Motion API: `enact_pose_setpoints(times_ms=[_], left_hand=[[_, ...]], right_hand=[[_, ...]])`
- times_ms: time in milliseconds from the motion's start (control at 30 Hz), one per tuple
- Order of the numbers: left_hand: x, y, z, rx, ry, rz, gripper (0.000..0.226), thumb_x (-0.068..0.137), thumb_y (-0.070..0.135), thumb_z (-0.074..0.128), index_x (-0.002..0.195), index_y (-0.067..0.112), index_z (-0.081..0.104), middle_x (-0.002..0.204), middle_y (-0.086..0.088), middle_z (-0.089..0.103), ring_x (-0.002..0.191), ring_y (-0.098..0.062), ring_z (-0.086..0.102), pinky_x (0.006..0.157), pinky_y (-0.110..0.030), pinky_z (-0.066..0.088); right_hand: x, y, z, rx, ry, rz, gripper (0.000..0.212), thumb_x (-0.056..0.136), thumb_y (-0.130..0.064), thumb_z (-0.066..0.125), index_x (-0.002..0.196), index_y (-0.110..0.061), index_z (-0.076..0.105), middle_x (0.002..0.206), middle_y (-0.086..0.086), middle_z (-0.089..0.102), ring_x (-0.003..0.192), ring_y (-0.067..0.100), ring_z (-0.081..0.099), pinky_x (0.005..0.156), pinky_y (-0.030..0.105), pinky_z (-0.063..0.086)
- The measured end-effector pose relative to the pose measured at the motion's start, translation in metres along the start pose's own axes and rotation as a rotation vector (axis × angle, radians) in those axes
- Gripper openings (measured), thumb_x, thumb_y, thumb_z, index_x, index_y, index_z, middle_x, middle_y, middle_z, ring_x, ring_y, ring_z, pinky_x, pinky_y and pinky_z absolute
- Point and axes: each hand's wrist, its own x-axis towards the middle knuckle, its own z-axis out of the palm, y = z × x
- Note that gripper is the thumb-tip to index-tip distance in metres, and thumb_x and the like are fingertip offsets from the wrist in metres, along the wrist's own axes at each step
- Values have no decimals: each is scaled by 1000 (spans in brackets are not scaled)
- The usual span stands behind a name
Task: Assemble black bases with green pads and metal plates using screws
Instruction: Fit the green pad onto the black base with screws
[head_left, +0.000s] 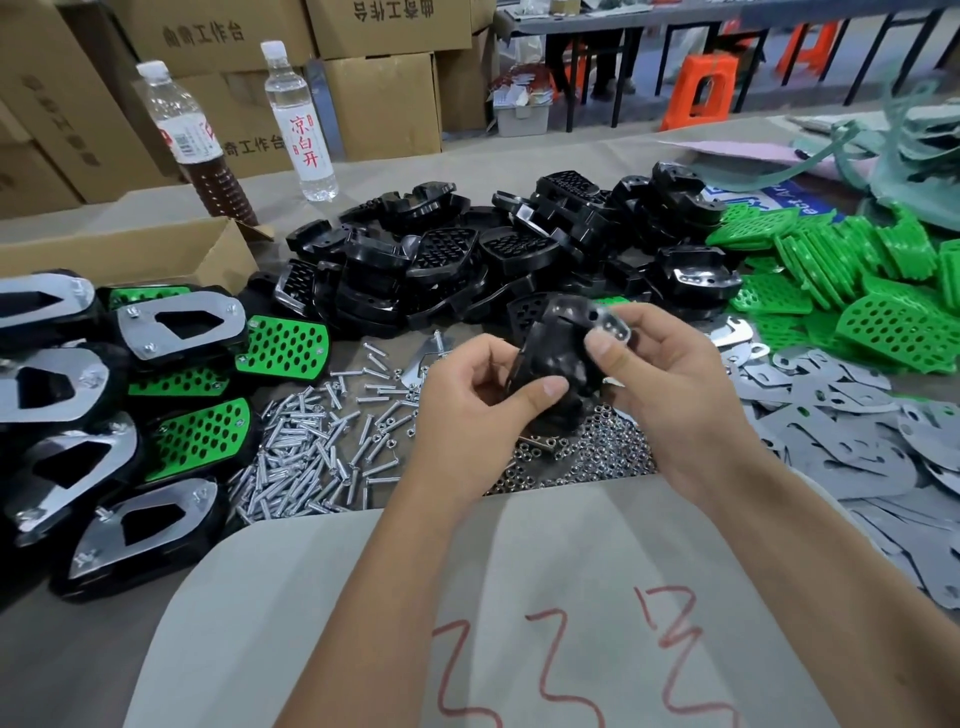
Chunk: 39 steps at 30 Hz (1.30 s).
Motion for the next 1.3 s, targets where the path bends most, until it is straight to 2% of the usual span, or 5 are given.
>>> enact_pose_setpoints(times_ms=[667, 867, 1067, 1167, 1300], left_hand=[[2, 0, -9, -62, 30, -57, 31, 69, 33, 89, 78, 17, 65, 88, -35, 65, 85, -58, 68, 77, -71, 57], [2, -8, -5, -7, 5, -76, 21, 81, 16, 87, 92, 22, 70, 90, -5, 77, 81, -16, 73, 75, -30, 59], [5, 4, -13, -411, 138, -392, 25, 93, 16, 76, 109, 1, 64, 96, -22, 76, 81, -33, 78, 68, -30, 64], [4, 10, -18, -490, -20, -527, 59, 81, 51, 69, 110, 1, 60, 84, -24, 75, 70, -33, 77, 58, -29, 62], [4, 11, -25, -540, 5, -483, 42, 76, 32, 77, 104, 2, 69, 94, -22, 77, 73, -25, 77, 56, -26, 61]], right_hand=[[-4, -3, 9, -94, -25, -96, 40, 83, -10, 75, 109, -40, 64, 115, 25, 60, 83, 37, 74, 63, 32, 59], [-4, -1, 8, -388, 62, -248, 34, 80, -13, 75, 99, -35, 57, 96, 0, 64, 87, 32, 67, 72, 57, 60], [-4, 0, 6, -681, 176, -576, 35, 80, -1, 77, 84, -26, 54, 89, -6, 48, 77, 16, 53, 62, 25, 45], [-6, 3, 10, -814, 114, -620, 26, 78, 10, 73, 87, -13, 65, 96, -5, 48, 76, 20, 53, 57, 39, 48], [-5, 2, 16, -681, -47, -473, 59, 77, 18, 65, 122, -20, 64, 117, -3, 53, 98, 13, 70, 79, 31, 63]])
